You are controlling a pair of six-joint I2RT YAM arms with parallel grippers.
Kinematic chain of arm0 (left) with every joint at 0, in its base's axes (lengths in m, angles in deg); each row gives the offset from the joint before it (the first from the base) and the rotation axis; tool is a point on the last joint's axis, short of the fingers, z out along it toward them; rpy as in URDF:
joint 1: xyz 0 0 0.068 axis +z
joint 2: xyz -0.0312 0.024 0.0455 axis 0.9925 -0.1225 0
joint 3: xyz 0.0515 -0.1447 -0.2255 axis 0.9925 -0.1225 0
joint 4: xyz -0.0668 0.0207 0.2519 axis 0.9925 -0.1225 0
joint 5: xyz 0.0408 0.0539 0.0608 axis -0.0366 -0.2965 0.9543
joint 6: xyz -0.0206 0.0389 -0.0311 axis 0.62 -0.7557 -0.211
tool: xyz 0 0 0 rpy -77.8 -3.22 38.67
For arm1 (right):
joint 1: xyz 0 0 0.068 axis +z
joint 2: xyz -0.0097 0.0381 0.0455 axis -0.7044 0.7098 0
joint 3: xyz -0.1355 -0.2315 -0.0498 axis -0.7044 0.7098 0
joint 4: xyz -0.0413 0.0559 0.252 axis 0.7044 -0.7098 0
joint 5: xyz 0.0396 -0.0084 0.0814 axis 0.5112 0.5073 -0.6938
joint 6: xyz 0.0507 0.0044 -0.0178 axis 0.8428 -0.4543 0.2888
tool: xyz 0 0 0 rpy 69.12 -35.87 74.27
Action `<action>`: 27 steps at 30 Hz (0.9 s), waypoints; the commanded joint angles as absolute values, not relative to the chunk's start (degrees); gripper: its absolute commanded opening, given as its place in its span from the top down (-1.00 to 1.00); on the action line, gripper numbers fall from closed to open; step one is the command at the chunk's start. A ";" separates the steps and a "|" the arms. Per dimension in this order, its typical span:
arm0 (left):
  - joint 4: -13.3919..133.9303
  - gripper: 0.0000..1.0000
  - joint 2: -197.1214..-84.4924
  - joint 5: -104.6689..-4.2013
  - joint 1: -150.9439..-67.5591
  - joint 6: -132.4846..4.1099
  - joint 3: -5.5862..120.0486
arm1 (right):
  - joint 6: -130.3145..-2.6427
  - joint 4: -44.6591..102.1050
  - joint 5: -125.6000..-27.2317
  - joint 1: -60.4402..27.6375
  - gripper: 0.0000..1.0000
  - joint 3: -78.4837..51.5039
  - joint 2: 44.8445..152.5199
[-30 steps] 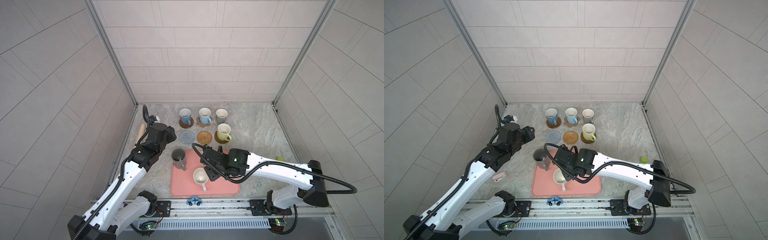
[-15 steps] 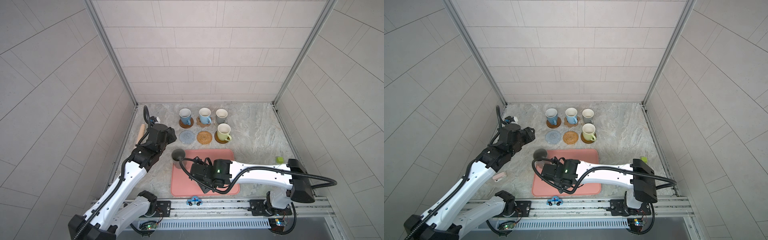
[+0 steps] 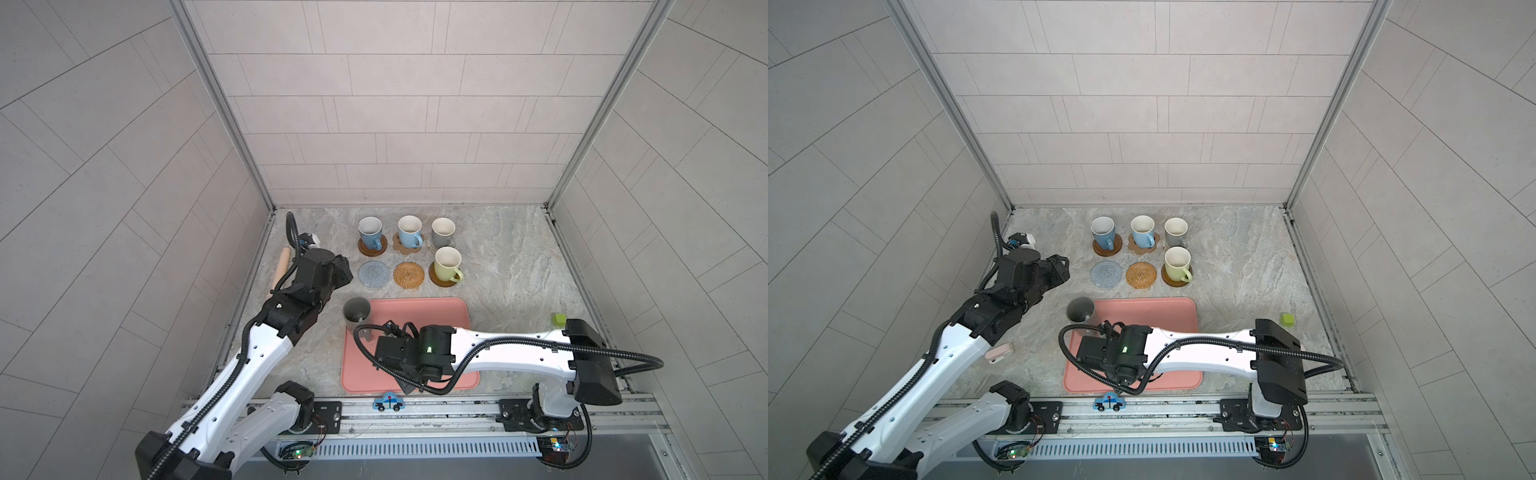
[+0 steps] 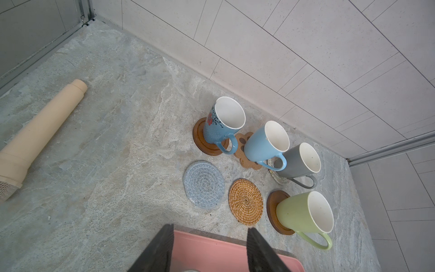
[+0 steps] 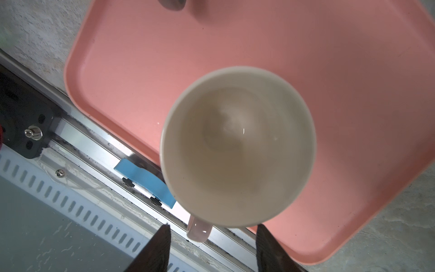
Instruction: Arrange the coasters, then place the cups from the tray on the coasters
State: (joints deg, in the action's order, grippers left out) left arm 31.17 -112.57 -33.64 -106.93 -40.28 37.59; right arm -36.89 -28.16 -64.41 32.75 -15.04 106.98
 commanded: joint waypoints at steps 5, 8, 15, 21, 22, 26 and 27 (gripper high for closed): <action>31.35 -0.13 -112.05 -32.59 -106.64 -39.53 37.11 | -34.18 -30.16 -63.13 33.23 -0.20 -14.72 107.29; 31.11 -0.13 -112.10 -32.69 -106.62 -39.57 37.29 | -33.65 -30.32 -62.94 33.25 -0.20 -14.56 107.49; 30.82 -0.13 -111.87 -32.44 -106.69 -39.57 37.43 | -31.82 -30.36 -61.88 33.33 -0.20 -13.07 107.03; 30.82 -0.13 -112.23 -32.77 -106.64 -39.57 37.83 | -31.24 -30.19 -61.09 33.30 -0.20 -12.44 107.58; 30.74 -0.13 -112.20 -32.76 -106.67 -39.57 37.98 | -31.14 -30.16 -60.94 33.34 -0.20 -12.44 107.73; 30.47 -0.13 -111.84 -32.59 -106.65 -39.57 37.88 | -30.36 -31.33 -59.33 33.29 -0.20 -12.25 107.82; 30.47 -0.14 -111.66 -32.50 -106.69 -39.57 37.67 | -30.05 -32.15 -58.58 33.24 -0.20 -12.51 107.99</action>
